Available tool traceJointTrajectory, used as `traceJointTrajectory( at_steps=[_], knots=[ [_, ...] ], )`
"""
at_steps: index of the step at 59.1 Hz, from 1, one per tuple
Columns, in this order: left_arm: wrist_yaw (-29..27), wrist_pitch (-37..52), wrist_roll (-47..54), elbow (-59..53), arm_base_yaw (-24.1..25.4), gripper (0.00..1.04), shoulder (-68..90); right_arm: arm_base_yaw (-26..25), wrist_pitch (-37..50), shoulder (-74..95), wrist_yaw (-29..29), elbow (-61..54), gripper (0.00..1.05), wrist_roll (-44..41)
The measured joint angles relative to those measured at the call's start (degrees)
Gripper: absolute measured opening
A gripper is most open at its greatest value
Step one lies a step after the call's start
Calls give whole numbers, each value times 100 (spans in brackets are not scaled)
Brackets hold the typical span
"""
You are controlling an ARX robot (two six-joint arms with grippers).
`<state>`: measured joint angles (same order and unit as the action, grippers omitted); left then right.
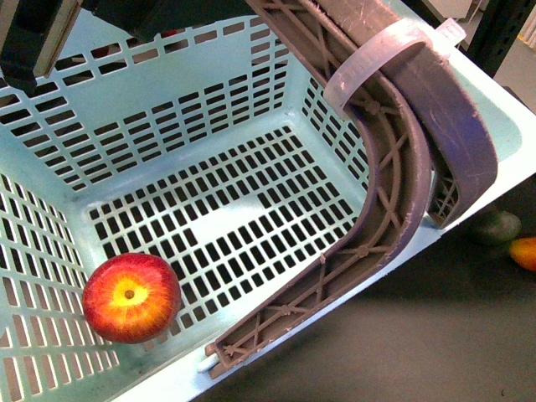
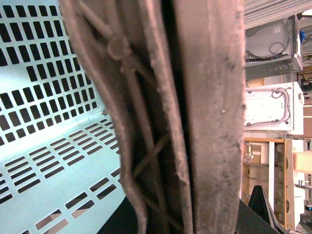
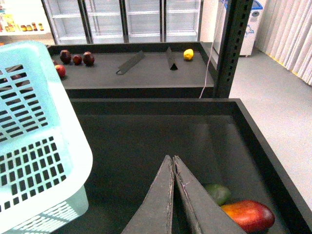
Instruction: Pick apple with right arm and hold basket with left
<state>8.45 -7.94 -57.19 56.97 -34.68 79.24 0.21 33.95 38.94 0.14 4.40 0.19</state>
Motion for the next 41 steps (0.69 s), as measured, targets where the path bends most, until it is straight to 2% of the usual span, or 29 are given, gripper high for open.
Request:
traceJointTrajectory(
  at_steps=[14,22,41],
  knots=[
    [35,0,-7,0,0,17,0,-2,-476,-669,-2,-195,2,0],
    [22,0,-7,0,0,17,0,-2,-393,-831,-9,-337,2,-2],
    [15,0,-9,0,0,17,0,-2,-1346,-1843,-9,-337,2,-2]
  ],
)
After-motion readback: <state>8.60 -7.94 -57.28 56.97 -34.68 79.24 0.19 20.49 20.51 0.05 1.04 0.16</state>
